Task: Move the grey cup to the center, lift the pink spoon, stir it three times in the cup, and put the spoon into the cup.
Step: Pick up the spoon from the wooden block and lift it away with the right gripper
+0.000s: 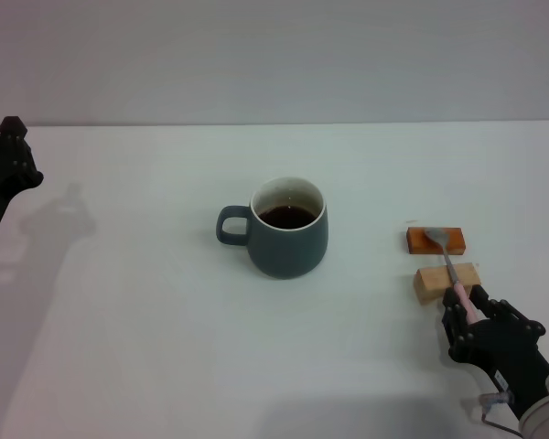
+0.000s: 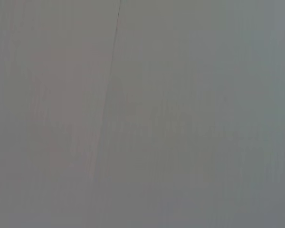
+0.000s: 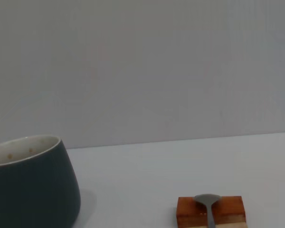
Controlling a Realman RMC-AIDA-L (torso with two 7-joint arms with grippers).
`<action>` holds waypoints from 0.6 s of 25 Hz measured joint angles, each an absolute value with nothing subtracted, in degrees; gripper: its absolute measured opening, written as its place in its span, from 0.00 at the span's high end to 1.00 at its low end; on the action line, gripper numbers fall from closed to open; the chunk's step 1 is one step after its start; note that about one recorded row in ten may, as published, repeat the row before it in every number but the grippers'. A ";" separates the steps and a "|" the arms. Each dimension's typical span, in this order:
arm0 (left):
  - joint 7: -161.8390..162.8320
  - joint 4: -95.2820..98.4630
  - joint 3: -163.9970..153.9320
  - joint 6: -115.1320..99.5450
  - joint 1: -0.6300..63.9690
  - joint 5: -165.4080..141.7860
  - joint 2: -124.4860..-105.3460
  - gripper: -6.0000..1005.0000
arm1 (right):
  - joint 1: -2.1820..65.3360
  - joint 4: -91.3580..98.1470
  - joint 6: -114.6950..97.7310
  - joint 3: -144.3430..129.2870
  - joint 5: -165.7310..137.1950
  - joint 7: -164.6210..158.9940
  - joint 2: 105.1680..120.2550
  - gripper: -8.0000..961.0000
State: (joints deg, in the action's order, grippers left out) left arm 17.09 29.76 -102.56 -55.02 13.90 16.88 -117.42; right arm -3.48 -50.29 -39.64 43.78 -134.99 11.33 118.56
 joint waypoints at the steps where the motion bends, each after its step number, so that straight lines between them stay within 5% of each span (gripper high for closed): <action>1: 17.10 29.76 -102.60 -55.06 13.85 16.88 -117.41 1.00 | -3.51 -50.35 -39.64 43.73 -134.99 11.33 118.56 0.59; 15: 17.18 30.00 -102.48 -55.64 13.18 16.88 -117.41 1.00 | -3.61 -50.45 -39.64 43.59 -135.00 11.33 118.56 0.67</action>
